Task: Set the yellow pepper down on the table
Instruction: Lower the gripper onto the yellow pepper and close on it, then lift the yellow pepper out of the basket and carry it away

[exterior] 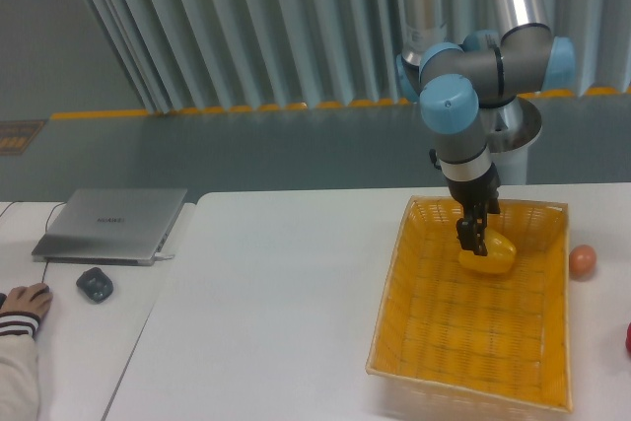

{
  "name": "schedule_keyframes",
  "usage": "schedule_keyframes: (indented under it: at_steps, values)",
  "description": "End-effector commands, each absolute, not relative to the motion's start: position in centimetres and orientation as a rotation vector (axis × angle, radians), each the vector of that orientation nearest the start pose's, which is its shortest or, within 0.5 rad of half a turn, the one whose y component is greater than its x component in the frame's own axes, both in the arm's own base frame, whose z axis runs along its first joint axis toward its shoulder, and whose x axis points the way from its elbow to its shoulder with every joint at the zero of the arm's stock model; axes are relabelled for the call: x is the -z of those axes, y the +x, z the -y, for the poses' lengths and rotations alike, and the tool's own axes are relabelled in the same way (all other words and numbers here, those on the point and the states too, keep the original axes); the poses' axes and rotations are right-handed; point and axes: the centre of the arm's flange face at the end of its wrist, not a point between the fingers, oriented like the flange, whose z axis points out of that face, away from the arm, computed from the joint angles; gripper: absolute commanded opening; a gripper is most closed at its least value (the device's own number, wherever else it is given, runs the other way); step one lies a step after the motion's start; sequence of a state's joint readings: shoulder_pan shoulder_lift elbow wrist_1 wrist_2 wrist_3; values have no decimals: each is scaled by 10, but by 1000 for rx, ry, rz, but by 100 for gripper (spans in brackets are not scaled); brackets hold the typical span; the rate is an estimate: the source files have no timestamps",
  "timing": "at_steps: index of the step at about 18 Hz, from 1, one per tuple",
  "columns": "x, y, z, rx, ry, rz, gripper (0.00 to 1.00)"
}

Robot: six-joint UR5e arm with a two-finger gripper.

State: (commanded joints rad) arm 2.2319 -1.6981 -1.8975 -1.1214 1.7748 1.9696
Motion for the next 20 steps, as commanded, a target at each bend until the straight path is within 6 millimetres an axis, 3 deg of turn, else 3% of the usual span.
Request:
schedule_keyframes:
  at_steps: [12,16,20]
  values:
    - [-284,-227,-472,-86,-2678,-2056,100]
    - [-282,-228,-473,-84,-2686,-2054,83]
    - [-285,-227,-478,-120,-2768,-1939,54]
